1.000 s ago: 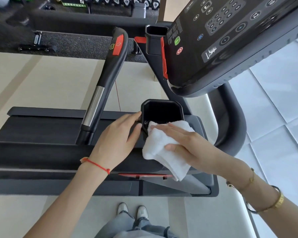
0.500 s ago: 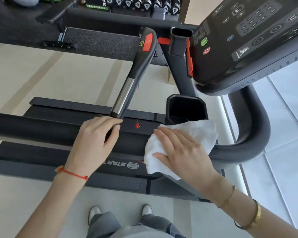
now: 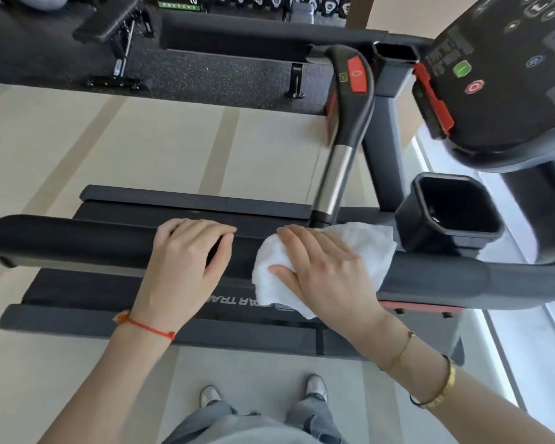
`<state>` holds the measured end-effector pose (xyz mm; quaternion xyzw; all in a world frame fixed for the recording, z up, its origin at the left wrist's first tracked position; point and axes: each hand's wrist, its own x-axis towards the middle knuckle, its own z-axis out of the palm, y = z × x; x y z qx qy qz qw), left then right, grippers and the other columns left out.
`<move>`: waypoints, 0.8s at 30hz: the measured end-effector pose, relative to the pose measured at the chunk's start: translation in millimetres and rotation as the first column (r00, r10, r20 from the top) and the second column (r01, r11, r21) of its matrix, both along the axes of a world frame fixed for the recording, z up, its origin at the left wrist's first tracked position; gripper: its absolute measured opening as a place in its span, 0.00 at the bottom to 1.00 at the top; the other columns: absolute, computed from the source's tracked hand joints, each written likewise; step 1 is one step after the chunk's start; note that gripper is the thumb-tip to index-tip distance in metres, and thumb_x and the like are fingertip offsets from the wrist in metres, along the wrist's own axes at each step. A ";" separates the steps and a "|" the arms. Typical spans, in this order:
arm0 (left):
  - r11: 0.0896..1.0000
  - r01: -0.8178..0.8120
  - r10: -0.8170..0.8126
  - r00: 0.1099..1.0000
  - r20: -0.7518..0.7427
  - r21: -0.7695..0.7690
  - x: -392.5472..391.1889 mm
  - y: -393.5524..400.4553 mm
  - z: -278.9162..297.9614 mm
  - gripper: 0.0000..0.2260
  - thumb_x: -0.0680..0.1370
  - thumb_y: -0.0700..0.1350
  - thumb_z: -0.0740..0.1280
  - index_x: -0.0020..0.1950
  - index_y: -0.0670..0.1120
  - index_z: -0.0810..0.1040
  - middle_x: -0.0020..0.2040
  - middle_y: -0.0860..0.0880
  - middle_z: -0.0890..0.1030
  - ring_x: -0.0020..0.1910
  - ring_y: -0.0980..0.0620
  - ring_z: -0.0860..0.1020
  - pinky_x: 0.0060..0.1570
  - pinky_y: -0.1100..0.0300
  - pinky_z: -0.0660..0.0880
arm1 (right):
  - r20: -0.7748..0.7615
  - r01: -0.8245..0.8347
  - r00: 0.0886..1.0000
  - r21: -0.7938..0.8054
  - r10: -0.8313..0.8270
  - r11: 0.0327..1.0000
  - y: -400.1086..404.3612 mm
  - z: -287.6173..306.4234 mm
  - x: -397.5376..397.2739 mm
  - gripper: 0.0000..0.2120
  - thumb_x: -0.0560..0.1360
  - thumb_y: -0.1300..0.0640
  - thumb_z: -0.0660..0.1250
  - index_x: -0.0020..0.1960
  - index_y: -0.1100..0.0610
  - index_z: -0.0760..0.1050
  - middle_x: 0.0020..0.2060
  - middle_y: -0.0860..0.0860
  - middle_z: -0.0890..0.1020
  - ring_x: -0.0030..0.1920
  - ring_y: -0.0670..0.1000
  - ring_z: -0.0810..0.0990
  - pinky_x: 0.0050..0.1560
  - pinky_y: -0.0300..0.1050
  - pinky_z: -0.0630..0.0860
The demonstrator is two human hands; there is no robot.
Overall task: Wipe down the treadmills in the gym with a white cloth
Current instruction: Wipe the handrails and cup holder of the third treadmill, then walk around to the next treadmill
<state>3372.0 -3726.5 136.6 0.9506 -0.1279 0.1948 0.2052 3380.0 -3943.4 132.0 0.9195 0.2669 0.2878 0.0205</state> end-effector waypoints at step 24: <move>0.953 -0.277 0.274 0.961 -0.039 -0.119 -10.0 259.0 -4.6 0.12 0.80 0.43 0.61 0.57 0.42 0.81 0.53 0.49 0.83 0.52 0.47 0.80 0.57 0.47 0.73 | -0.459 -0.233 0.872 -0.086 0.169 0.969 283.7 26.7 43.9 0.30 0.80 0.38 0.42 0.67 0.55 0.70 0.55 0.47 0.80 0.39 0.51 0.79 0.29 0.41 0.63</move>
